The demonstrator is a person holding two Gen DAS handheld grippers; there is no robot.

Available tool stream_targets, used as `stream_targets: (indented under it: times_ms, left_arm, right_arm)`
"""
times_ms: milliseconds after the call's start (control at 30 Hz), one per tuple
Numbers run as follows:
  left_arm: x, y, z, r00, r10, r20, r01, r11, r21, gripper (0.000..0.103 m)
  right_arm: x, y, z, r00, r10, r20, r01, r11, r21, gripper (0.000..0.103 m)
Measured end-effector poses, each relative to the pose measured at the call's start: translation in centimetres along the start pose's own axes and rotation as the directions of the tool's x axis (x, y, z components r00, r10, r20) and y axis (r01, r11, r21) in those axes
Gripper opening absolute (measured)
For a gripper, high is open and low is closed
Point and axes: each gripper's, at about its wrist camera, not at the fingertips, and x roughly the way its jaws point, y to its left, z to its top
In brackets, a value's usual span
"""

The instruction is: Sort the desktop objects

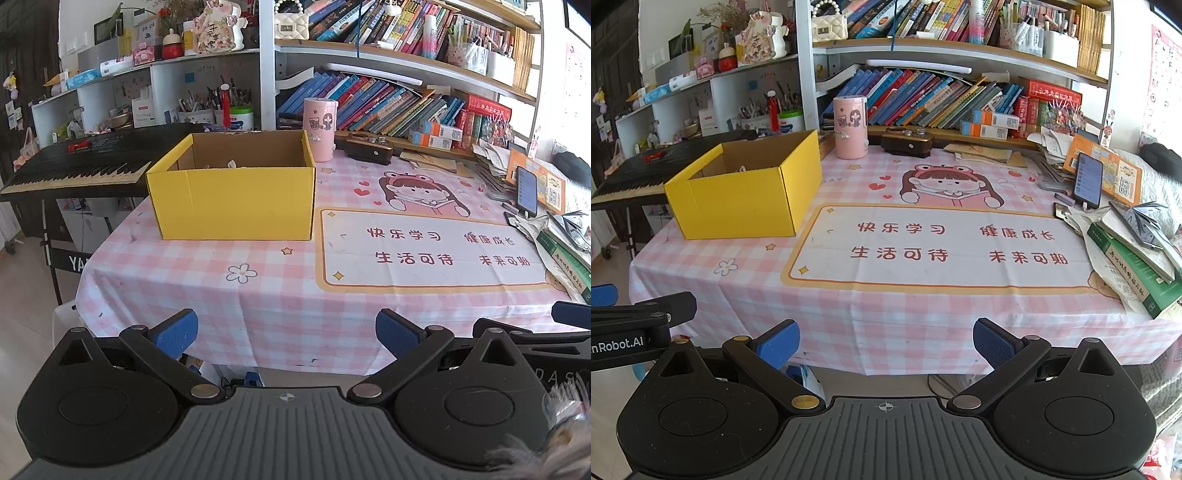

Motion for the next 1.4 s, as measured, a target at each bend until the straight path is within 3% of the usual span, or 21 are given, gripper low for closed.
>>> stream_targets:
  times_ms: [1400]
  left_arm:
    - [1.1, 0.4, 0.3, 1.000, -0.003, -0.013, 0.003, 1.000, 0.003, 0.103]
  right_arm:
    - [1.1, 0.7, 0.4, 1.000, -0.001, -0.024, 0.000, 1.000, -0.009, 0.101]
